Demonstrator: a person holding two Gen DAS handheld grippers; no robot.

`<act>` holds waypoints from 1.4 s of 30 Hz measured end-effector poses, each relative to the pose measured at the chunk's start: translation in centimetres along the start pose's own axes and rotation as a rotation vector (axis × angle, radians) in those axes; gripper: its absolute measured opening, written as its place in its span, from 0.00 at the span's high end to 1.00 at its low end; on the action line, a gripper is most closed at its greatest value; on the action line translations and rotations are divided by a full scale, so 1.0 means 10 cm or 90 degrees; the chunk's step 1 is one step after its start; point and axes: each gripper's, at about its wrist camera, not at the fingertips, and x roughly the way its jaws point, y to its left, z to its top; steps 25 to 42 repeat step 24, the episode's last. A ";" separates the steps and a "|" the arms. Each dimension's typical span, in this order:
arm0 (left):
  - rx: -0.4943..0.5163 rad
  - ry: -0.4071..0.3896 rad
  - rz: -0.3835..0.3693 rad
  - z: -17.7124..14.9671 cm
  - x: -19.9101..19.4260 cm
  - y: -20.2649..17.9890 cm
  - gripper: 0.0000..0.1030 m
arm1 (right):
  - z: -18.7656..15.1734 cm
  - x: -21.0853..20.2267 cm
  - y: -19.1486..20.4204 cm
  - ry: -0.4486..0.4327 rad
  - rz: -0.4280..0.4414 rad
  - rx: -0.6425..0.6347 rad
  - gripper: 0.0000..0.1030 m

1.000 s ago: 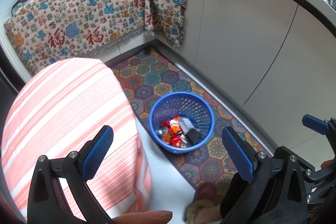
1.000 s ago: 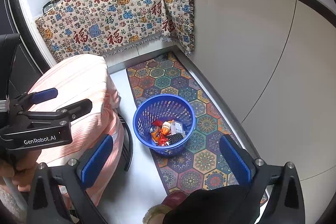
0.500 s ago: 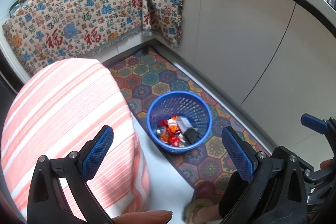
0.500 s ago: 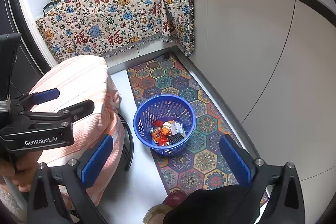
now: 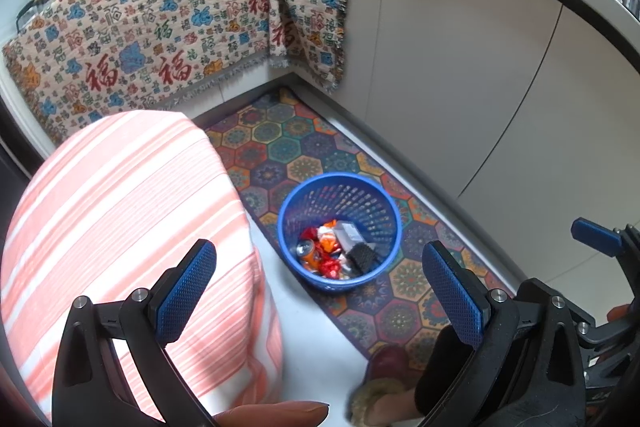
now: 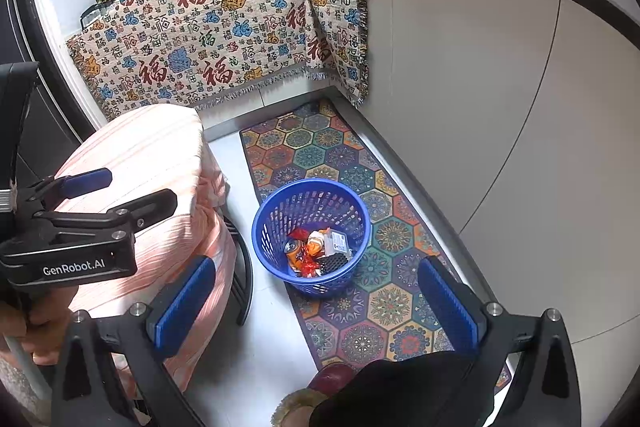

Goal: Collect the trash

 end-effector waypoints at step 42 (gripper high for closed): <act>0.015 -0.018 -0.010 -0.05 -0.02 -0.01 0.02 | -0.07 0.04 0.02 0.004 -0.005 0.012 0.00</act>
